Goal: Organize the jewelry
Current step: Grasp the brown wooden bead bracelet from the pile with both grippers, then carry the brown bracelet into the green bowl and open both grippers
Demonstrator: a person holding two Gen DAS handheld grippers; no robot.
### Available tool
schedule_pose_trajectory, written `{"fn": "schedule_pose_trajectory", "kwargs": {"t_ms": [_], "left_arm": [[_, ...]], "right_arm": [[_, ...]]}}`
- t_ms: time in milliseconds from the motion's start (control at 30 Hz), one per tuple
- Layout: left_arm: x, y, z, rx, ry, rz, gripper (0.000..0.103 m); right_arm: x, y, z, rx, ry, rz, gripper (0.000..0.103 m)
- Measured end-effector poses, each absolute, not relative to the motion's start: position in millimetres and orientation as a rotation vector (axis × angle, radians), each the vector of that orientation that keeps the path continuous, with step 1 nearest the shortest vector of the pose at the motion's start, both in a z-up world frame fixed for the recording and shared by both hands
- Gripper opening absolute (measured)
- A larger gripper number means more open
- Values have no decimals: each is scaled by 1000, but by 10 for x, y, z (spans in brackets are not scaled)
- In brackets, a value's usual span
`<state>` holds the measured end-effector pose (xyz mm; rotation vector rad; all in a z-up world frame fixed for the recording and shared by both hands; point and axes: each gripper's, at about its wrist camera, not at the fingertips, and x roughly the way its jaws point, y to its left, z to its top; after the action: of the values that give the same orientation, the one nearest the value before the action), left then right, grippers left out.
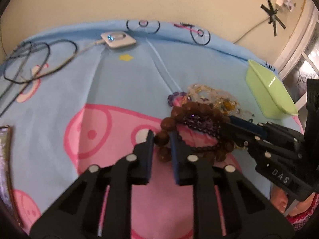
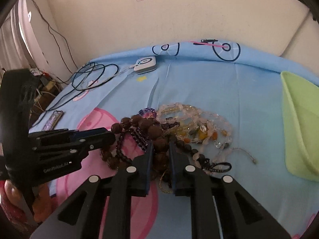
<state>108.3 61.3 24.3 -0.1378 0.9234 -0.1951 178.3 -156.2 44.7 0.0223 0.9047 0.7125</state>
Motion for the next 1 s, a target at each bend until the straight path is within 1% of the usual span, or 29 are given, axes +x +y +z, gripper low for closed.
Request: {"fn": "schedule_pose_trajectory", "kwargs": {"t_ms": [133,200,333,433,567,633,700,867,967,1000], "left_arm": [[709,569,486,-179,840,-258,15],[521,458,585,-177,807,-306,15],[450,135,607,-137,826,-398,15],[552,-208,643,-90,844,-460,15],[921,-756,864,-58,821,-566,15],[1215,-1103,987,-31,793,-599,15],[1467,-1350,1018,-9,790,-599,15],[2088,-1805,770,-1,869,-565,15],[2293,-1935,576,8,910,-491,15],[2325,-1938,534,7,922,-480,15]], "right_arm": [[1378,-1817,678,36,796,700,0],[1241,-1974,708,62,780,682,0],[1078,-2342,634,134,806,637,0],[1109,-2677,720,154,770,569,0],[1383,-3186,961,233,700,488,0],[1660,-3428,1083,247,658,429,0],[1916,-3620,1076,269,661,384,0],[2448,-3721,780,245,736,299,0],[2538,-3781,587,249,780,291,0],[2514,-3760,576,239,767,288,0]]}}
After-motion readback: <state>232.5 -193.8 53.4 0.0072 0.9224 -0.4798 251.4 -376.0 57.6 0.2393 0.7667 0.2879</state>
